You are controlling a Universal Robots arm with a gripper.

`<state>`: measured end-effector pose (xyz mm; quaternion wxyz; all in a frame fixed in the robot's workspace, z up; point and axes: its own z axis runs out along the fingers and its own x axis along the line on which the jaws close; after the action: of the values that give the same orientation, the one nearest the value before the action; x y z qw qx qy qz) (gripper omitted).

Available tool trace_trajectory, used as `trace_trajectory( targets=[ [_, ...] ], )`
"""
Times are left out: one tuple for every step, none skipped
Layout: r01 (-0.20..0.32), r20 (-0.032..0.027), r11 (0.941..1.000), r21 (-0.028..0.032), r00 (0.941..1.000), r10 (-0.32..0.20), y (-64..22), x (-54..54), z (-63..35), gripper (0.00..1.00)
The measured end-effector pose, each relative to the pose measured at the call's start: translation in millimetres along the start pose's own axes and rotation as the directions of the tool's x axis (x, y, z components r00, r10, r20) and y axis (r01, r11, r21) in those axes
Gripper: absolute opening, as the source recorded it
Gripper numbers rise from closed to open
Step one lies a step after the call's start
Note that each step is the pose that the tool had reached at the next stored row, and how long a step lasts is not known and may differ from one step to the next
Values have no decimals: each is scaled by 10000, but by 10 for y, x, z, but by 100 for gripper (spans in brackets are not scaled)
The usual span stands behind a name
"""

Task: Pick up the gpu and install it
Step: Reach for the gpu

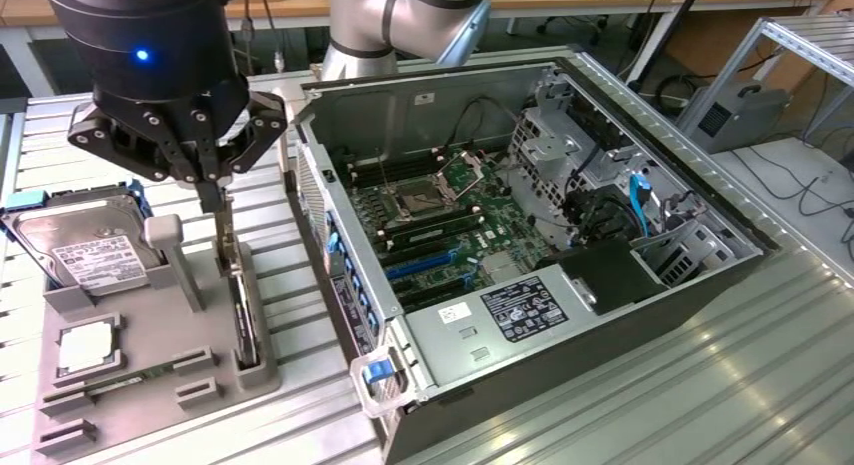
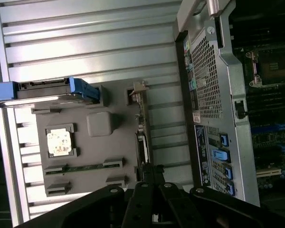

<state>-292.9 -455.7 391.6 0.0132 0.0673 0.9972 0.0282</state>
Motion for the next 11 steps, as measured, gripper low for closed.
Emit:
trace_trajectory(
  targets=[
    [0, 2, 10000, -2, 10000, 0, -24, 5, -1, 11],
    [0, 1, 10000, -1, 10000, 0, -38, 9, -2, 11],
    [0, 2, 10000, -2, 10000, 0, -69, 29, -4, 11],
    [0, 1, 10000, -1, 10000, 0, -95, 43, -7, 11],
    [1, 2, 10000, -3, 10000, -1, -113, 53, -7, 11],
    [1, 3, 10000, -4, 10000, -1, -126, 58, -8, 11],
    [1, 3, 10000, -4, 10000, -1, -139, 63, -9, 11],
    [0, 2, 10000, -5, 10000, 0, -148, 66, -10, 11],
    [0, 3, 10000, -8, 10000, 0, -152, 67, -9, 11],
    [-1, 4, 10000, -8, 10000, 1, -152, 67, -9, 11],
    [0, 1, 10000, -6, 10000, 0, -152, 66, -10, 11]
  ],
)
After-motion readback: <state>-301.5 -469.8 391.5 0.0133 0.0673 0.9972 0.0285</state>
